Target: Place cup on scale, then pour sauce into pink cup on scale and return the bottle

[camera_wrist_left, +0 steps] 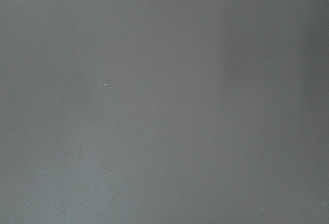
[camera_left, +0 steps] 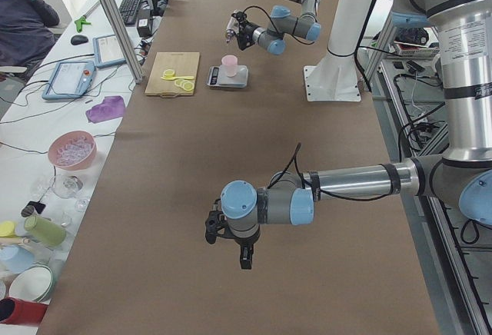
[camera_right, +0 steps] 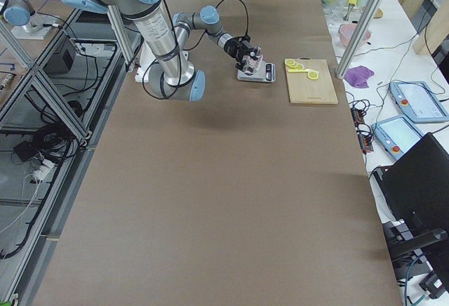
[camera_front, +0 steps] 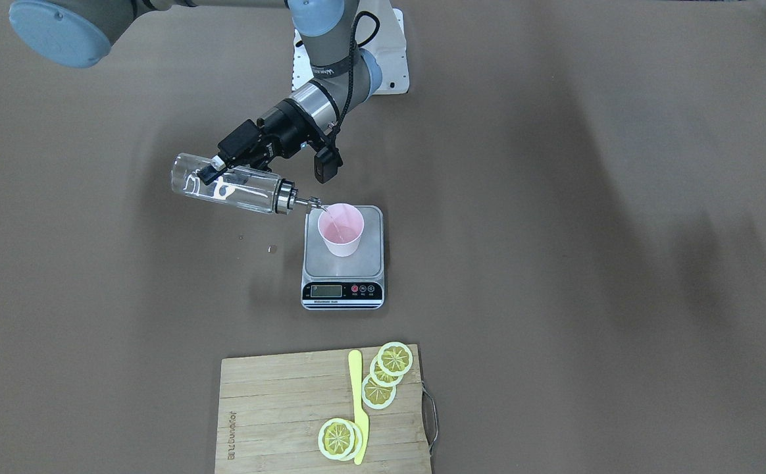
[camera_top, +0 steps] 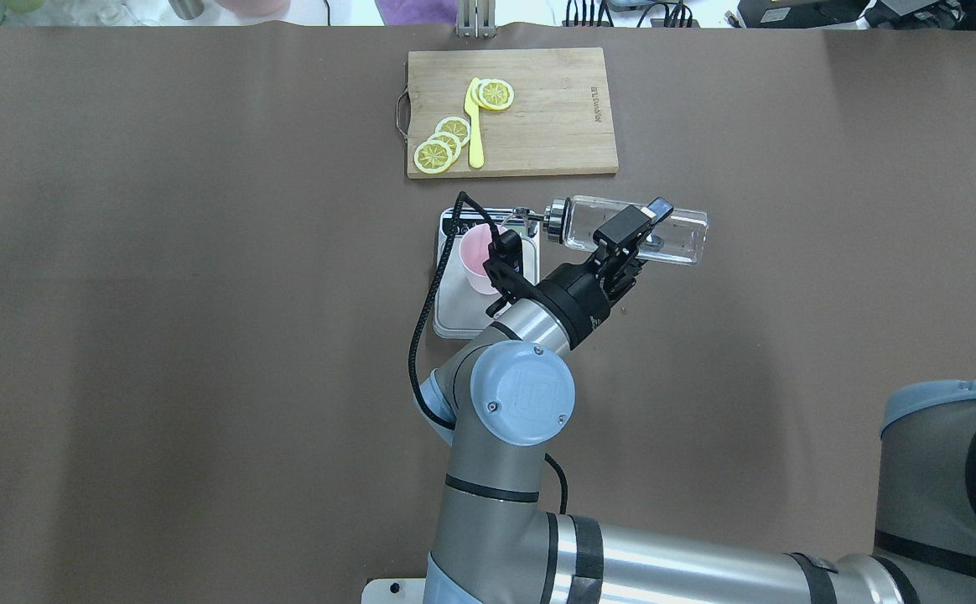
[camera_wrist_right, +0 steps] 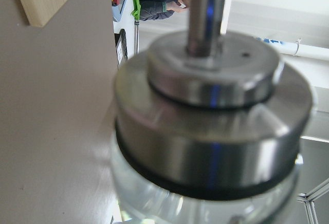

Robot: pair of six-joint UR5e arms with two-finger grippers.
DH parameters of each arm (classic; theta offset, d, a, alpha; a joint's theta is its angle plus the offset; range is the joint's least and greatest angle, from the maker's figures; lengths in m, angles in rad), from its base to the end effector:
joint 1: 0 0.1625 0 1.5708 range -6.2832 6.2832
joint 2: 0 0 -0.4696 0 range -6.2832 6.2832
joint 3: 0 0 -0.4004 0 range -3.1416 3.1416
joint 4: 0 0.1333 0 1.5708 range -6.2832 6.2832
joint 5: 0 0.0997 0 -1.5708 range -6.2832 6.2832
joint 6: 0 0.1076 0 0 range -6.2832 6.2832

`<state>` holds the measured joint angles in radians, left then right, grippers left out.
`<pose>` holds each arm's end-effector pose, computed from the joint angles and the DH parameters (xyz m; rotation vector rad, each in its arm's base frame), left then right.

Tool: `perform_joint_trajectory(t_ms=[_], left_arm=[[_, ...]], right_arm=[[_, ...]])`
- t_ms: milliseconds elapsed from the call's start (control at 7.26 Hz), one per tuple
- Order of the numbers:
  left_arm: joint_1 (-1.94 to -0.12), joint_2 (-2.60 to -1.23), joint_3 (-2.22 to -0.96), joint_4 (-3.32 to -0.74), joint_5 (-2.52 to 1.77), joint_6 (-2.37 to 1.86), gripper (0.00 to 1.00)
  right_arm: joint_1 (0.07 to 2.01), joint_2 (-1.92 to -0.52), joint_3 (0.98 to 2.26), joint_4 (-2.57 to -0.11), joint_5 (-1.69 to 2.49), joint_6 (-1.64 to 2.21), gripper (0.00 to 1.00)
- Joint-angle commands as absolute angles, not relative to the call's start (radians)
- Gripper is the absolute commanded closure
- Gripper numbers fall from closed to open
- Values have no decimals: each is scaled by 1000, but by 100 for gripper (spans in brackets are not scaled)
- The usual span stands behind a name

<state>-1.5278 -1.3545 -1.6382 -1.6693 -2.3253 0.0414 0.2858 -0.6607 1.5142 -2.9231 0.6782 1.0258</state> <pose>-0.0428 -0.3930 0.7639 -0.0486 0.7544 0.0613 -0.6001 -0.4026 0.2559 0.6162 0.7838 -0.4600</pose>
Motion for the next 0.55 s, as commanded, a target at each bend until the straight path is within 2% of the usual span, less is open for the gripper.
perform_joint_trajectory(t_ms=[0,413], left_arm=[[-1528,-1356,-1640,-1671,-2326,41,2],[-1526,-1358,-1644,-1671,-2326,41,2]], right_arm=[[287,-660,1516,-2916,680,1034,100],[287,-661,1514,-2879,683,1034,100]])
